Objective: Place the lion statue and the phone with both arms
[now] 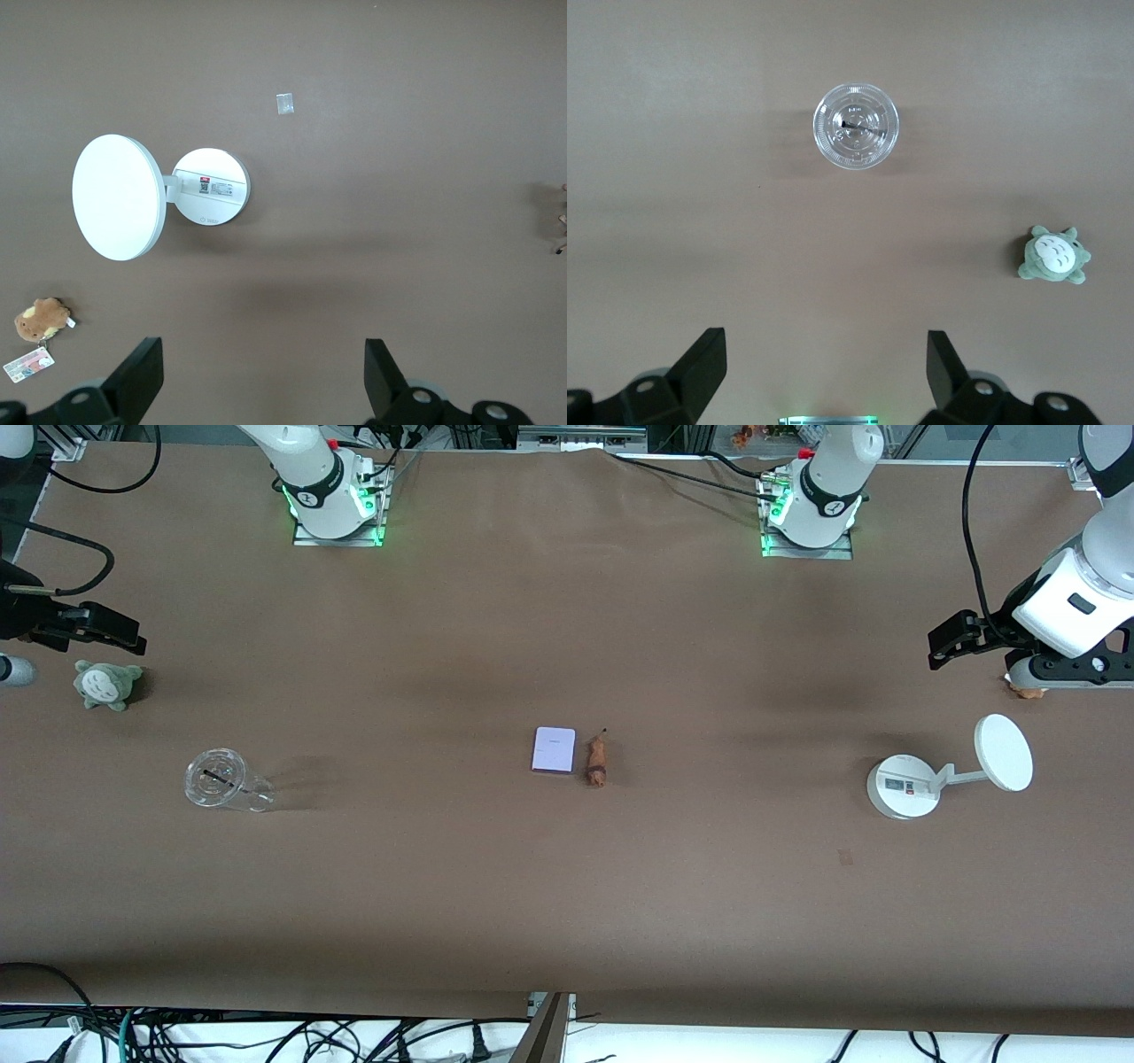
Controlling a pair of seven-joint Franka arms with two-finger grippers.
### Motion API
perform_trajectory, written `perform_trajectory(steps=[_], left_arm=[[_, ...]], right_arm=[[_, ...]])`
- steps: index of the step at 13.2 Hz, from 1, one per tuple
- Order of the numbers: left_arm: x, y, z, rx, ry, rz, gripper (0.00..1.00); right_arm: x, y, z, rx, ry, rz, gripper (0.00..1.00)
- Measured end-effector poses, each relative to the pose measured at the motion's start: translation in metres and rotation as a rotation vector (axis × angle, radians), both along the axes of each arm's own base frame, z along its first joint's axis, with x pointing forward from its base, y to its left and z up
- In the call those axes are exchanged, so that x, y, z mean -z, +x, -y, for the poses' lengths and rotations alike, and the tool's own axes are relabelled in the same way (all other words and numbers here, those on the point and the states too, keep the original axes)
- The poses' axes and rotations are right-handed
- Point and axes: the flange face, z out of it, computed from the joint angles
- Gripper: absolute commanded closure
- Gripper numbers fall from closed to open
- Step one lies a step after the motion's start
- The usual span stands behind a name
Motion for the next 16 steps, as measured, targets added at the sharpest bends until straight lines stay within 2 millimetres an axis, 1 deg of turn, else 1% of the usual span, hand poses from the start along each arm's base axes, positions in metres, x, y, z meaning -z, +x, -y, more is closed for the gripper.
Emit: perform_trajectory(steps=[11, 16], left_arm=[[0.000, 0.000, 0.000, 0.001, 0.000, 0.000, 0.00], [0.006, 0.002, 0.014, 0.025, -0.002, -0.012, 0.00]], right_arm=[[0.001, 0.001, 0.000, 0.000, 0.000, -0.001, 0.00], [0.004, 0.002, 0.000, -0.001, 0.000, -0.005, 0.00]])
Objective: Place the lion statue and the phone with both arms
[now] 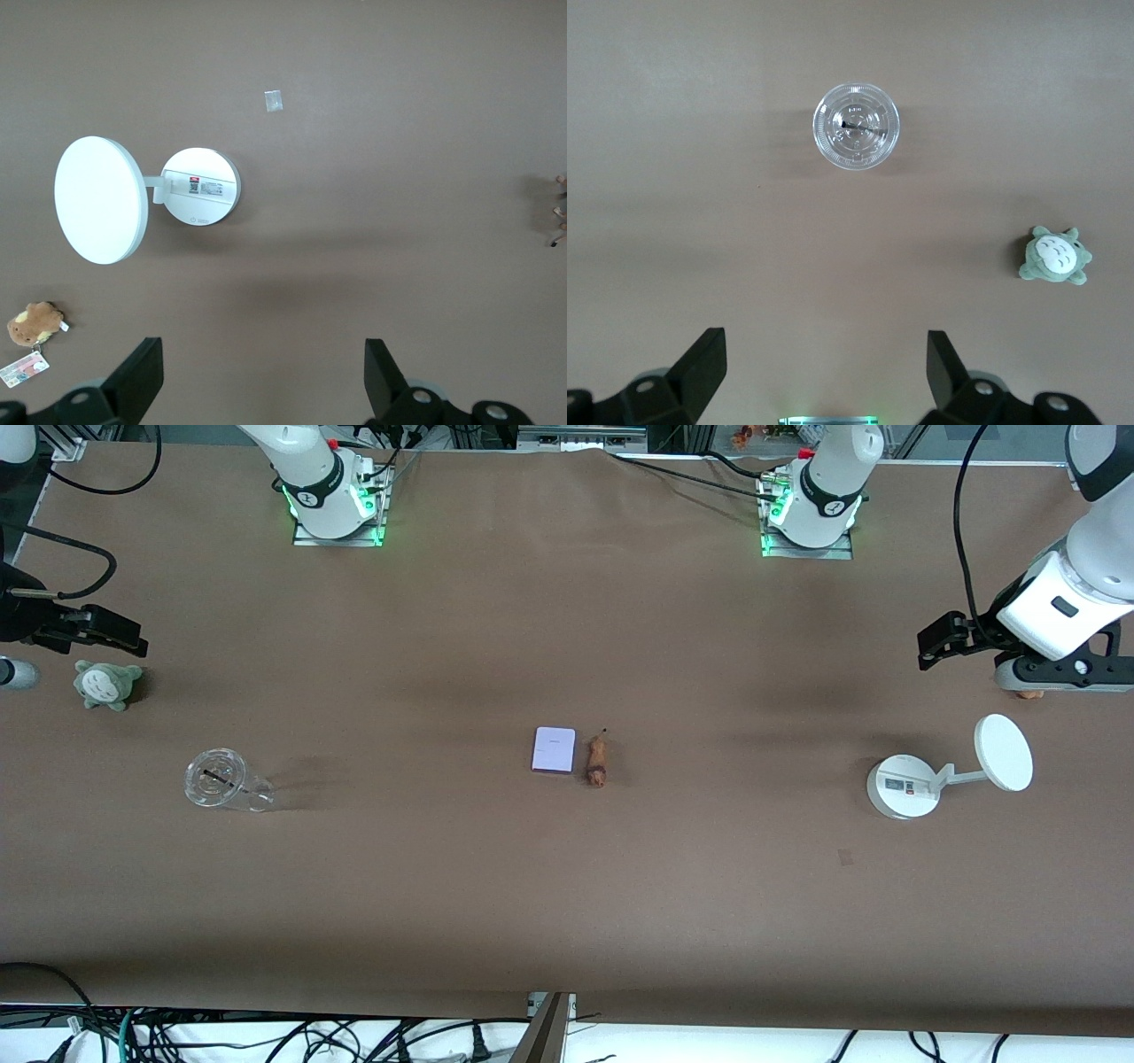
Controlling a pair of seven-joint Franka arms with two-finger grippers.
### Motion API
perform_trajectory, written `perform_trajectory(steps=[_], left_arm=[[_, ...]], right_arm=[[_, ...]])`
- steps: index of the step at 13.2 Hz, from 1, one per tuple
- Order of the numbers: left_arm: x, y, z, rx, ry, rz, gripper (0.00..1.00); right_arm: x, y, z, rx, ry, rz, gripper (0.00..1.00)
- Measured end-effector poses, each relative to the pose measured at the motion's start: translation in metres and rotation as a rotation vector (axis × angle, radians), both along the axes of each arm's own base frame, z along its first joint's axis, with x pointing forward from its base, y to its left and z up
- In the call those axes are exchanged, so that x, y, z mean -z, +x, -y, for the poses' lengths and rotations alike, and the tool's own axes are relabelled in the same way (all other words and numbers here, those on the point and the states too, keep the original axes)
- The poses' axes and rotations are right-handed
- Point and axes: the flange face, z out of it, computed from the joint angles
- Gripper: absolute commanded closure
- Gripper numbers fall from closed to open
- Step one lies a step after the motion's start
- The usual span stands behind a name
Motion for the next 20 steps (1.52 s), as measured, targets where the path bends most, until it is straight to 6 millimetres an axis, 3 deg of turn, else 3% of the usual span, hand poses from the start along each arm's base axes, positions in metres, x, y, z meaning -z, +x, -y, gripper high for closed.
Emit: perform_trajectory(steps=[3, 6, 9, 11, 13, 17, 20], left_arm=[[0.011, 0.004, 0.001, 0.001, 0.000, -0.020, 0.00], [0.035, 0.013, 0.004, 0.006, 0.001, -0.063, 0.00], [0.069, 0.022, 0.026, 0.044, 0.001, -0.123, 0.00], [0.092, 0.024, 0.063, 0.105, 0.002, -0.157, 0.00], [0.103, 0.026, 0.105, 0.155, -0.038, -0.150, 0.00], [0.136, 0.046, 0.174, 0.201, -0.154, -0.044, 0.00], [0.178, 0.041, 0.263, 0.166, -0.182, 0.051, 0.00]], right_arm=[[0.000, 0.000, 0.000, 0.000, 0.000, 0.000, 0.00], [0.001, 0.001, 0.000, 0.000, 0.000, -0.001, 0.00], [0.008, 0.004, 0.000, -0.001, 0.001, -0.011, 0.00], [0.026, 0.012, -0.002, -0.002, 0.007, -0.037, 0.00], [0.043, 0.021, -0.006, -0.007, 0.013, -0.048, 0.00], [0.056, 0.028, -0.007, -0.009, 0.017, -0.061, 0.00], [0.072, 0.033, -0.011, -0.016, 0.019, -0.086, 0.00]])
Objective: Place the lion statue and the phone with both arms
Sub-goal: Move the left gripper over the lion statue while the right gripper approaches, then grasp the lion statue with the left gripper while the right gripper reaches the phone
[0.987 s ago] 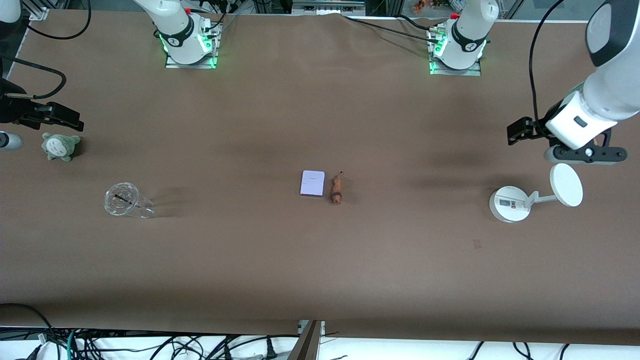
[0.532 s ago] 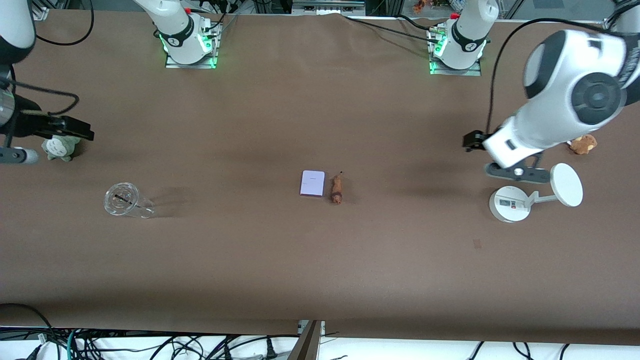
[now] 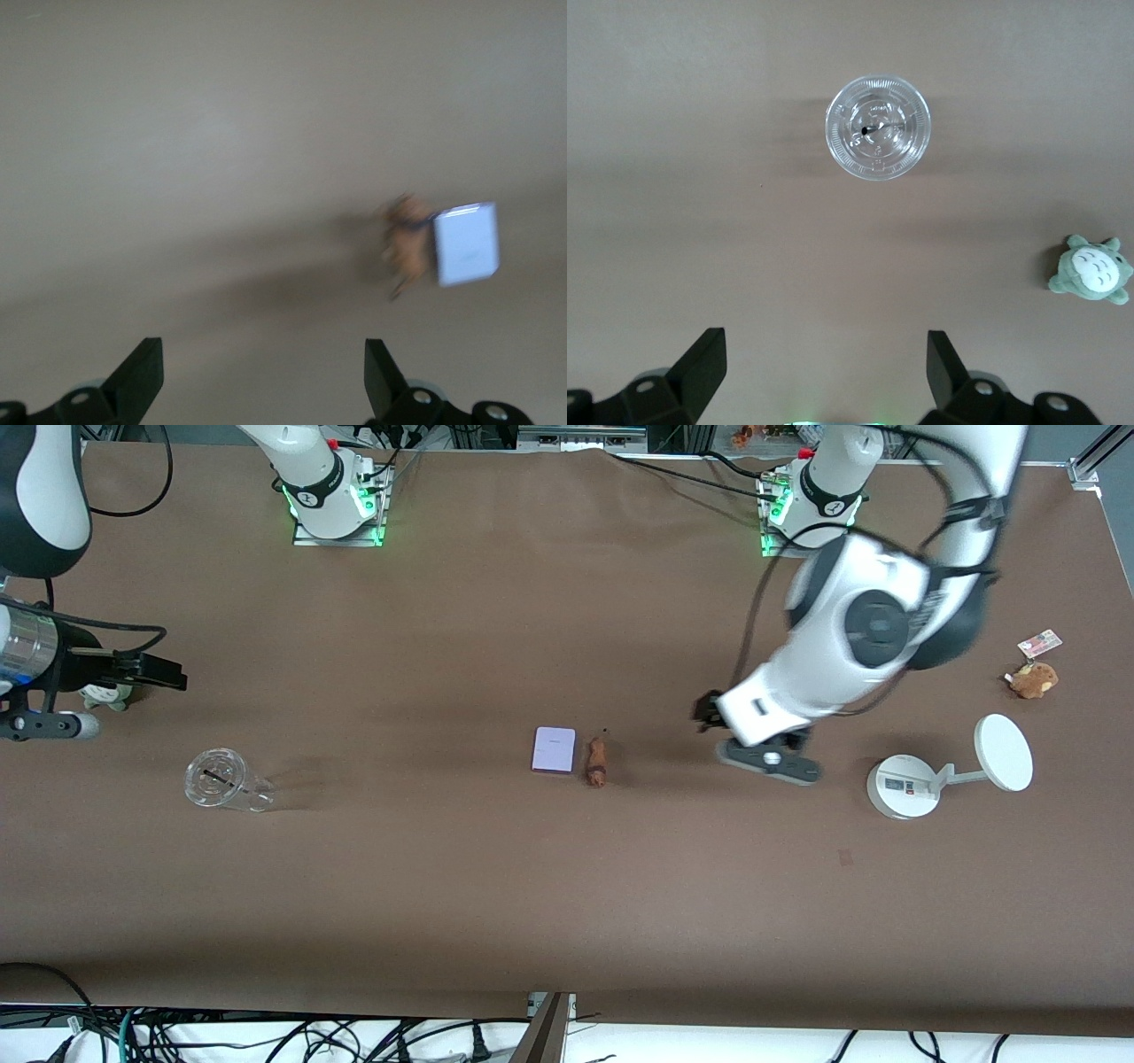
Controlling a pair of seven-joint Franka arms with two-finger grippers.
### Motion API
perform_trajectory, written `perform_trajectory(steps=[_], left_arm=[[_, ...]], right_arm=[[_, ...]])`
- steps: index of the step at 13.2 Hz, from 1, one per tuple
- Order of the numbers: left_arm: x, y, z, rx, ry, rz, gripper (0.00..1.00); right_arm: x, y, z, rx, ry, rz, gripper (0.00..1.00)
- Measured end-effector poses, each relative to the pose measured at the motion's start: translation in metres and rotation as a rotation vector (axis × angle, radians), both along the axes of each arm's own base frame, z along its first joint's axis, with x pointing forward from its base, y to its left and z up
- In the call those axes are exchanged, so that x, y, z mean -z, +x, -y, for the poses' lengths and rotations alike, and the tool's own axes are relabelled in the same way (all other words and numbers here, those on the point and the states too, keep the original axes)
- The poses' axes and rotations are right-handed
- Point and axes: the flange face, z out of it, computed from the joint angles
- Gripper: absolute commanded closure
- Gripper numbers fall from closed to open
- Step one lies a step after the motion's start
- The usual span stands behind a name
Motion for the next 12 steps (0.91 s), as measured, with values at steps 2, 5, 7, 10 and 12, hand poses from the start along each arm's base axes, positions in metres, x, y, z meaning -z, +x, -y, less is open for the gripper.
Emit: perform_trajectory(steps=[2, 5, 7, 10, 12], left_arm=[[0.039, -0.012, 0.055, -0.045, -0.027, 0.036, 0.00], [0.105, -0.039, 0.117, -0.062, 0.031, 0.093, 0.00], [0.134, -0.055, 0.141, -0.072, 0.085, 0.138, 0.00], [0.163, -0.063, 0.159, -0.075, 0.047, 0.192, 0.00], [0.180, -0.063, 0.159, -0.057, 0.049, 0.204, 0.00]], right_arm=[[0.010, 0.004, -0.003, -0.005, 0.000, -0.006, 0.00], [0.022, 0.014, -0.025, -0.038, 0.000, 0.012, 0.00], [0.031, 0.019, -0.039, -0.048, 0.002, 0.021, 0.00], [0.048, 0.028, -0.060, -0.008, 0.035, 0.036, 0.00], [0.064, 0.035, -0.082, -0.005, 0.039, 0.042, 0.00]])
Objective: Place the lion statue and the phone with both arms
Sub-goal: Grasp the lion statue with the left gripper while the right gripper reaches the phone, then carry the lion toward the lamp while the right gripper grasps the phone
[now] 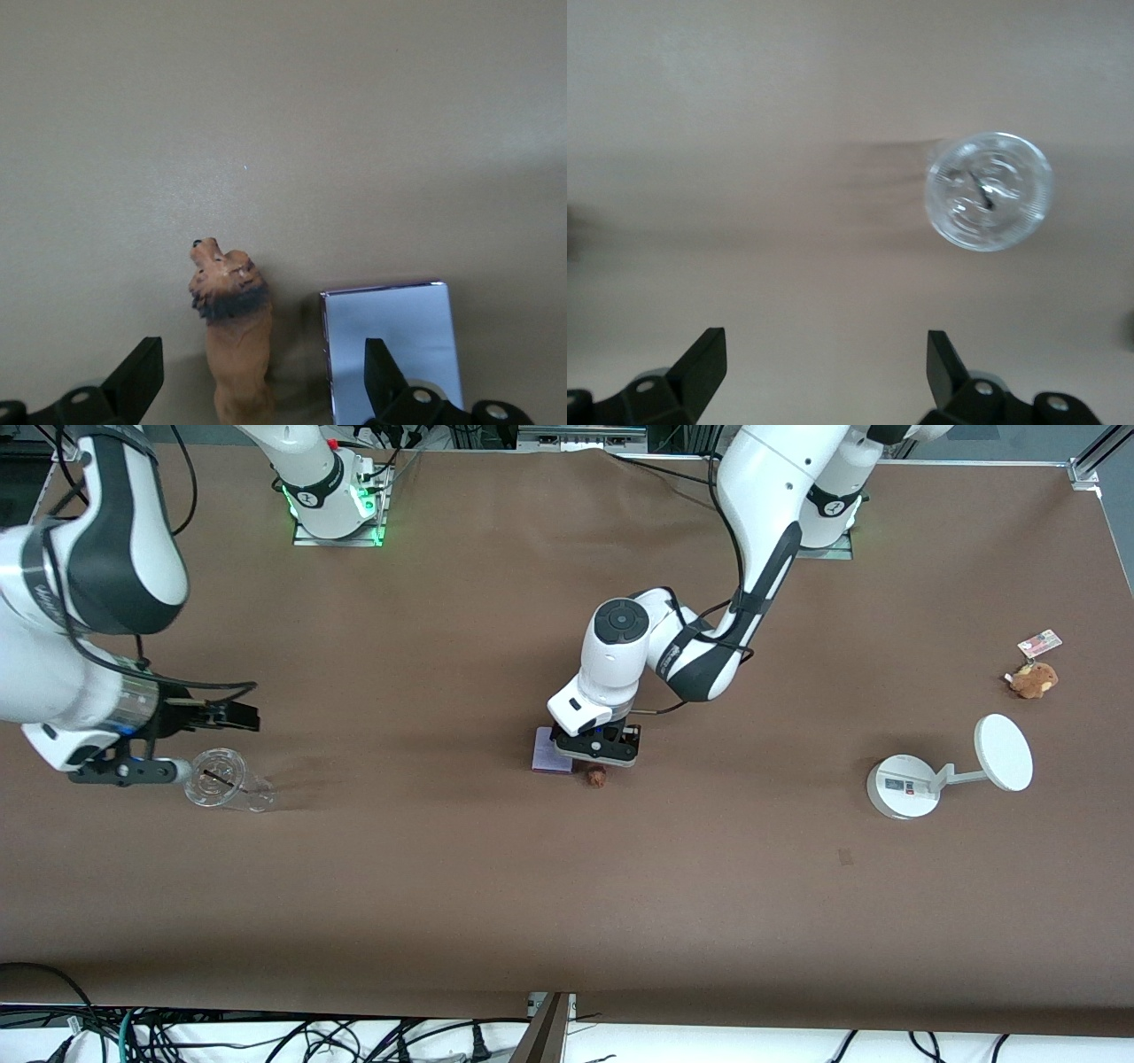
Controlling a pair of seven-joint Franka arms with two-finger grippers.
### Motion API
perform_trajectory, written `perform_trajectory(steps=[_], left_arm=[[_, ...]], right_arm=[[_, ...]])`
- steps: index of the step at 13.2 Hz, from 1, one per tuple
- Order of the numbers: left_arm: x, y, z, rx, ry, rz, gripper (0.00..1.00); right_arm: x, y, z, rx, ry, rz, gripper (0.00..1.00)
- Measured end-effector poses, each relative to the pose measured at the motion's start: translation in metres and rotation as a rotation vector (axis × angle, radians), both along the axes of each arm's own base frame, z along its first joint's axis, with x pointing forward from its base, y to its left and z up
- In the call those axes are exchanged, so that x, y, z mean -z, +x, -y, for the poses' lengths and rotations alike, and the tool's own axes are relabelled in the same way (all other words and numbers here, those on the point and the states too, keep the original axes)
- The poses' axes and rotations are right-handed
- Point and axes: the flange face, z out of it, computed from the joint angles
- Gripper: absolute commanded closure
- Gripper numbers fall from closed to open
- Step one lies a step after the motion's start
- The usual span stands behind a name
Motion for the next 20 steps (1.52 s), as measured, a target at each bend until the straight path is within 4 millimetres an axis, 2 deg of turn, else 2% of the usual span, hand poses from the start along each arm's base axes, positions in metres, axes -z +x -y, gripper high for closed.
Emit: perform_trajectory(steps=[1, 2, 4, 7, 11, 13, 14, 15, 16, 18, 20], left_arm=[[0.004, -0.001, 0.000, 0.007, 0.005, 0.001, 0.13], [0.005, -0.001, 0.001, 0.013, 0.008, 0.004, 0.33], [0.004, -0.002, 0.004, 0.034, 0.019, 0.019, 0.65], [0.003, -0.001, 0.003, 0.058, 0.038, 0.039, 0.79], [0.000, 0.005, 0.000, 0.050, 0.039, 0.049, 0.87], [-0.014, 0.014, -0.006, 0.032, 0.041, 0.061, 0.89], [-0.027, 0.020, -0.012, 0.015, 0.058, 0.055, 0.89], [-0.043, 0.025, -0.020, -0.006, 0.087, 0.041, 0.90], [-0.060, 0.030, -0.032, -0.032, 0.122, 0.019, 0.97], [-0.090, 0.042, -0.067, -0.089, 0.193, -0.032, 0.98], [-0.096, 0.056, -0.108, -0.096, 0.257, -0.092, 0.98]], right_arm=[[0.011, 0.003, -0.014, 0.005, -0.003, 0.002, 0.00], [0.023, 0.007, -0.029, 0.015, -0.008, 0.007, 0.00], [0.045, 0.011, -0.056, 0.032, -0.016, 0.016, 0.00], [0.072, 0.014, -0.086, 0.040, -0.023, 0.025, 0.00], [0.089, 0.012, -0.120, 0.052, -0.030, 0.035, 0.00], [0.096, 0.010, -0.134, 0.053, -0.030, 0.042, 0.00], [0.100, 0.009, -0.143, 0.061, -0.031, 0.049, 0.00], [0.104, 0.008, -0.156, 0.068, -0.030, 0.059, 0.00], [0.111, 0.005, -0.171, 0.080, -0.031, 0.068, 0.00], [0.129, -0.002, -0.207, 0.113, -0.030, 0.091, 0.00], [0.148, -0.010, -0.241, 0.154, -0.021, 0.124, 0.00]])
